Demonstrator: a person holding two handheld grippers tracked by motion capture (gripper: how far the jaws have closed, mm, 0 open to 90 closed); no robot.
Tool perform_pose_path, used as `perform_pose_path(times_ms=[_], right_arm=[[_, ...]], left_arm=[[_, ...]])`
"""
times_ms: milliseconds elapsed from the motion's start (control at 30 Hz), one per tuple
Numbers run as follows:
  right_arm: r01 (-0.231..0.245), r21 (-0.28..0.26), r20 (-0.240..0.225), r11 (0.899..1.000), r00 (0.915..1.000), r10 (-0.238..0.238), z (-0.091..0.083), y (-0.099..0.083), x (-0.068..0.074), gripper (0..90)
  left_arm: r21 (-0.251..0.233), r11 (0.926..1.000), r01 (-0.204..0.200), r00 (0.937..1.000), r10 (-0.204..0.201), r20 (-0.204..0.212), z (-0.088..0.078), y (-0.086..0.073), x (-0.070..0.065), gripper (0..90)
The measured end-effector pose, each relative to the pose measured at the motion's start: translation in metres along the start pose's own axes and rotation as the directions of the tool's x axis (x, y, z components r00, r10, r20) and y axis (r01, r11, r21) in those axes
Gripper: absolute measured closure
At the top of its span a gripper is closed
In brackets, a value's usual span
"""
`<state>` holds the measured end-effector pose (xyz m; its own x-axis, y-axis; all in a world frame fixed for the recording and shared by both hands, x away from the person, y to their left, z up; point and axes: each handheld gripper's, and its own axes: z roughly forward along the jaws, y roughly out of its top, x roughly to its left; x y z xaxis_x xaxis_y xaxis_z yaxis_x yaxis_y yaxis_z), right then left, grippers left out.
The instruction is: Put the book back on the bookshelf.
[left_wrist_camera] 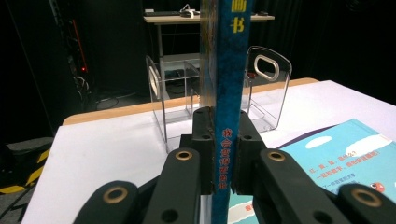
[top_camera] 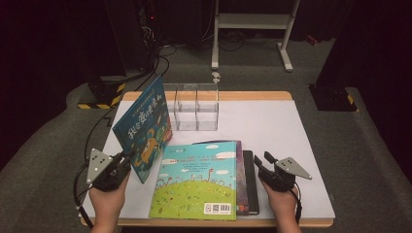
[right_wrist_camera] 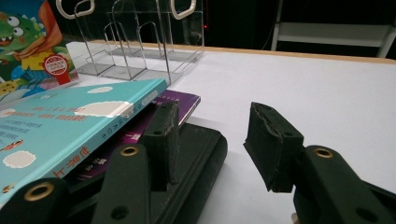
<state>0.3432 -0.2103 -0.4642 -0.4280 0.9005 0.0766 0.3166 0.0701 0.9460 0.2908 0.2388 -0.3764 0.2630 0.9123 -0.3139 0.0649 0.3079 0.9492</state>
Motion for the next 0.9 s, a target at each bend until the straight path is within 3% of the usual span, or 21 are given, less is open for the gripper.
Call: perform_pose_path(times_ms=[533,900], right_arm=[[0.003,0.009,0.000,1.000,1.0000,-0.003,0.001,-0.001,0.000,53.6],[0.005,0.024,-0.001,1.000,1.0000,-0.005,0.003,-0.004,0.001,53.5]], left_arm=[[0.006,0.9996,0.026,0.9996,-0.026,0.008,-0.020,-0.004,0.017,82.5],[0.024,0.9997,0.006,0.9983,-0.008,0.059,-0.023,-0.003,0.022,78.1]])
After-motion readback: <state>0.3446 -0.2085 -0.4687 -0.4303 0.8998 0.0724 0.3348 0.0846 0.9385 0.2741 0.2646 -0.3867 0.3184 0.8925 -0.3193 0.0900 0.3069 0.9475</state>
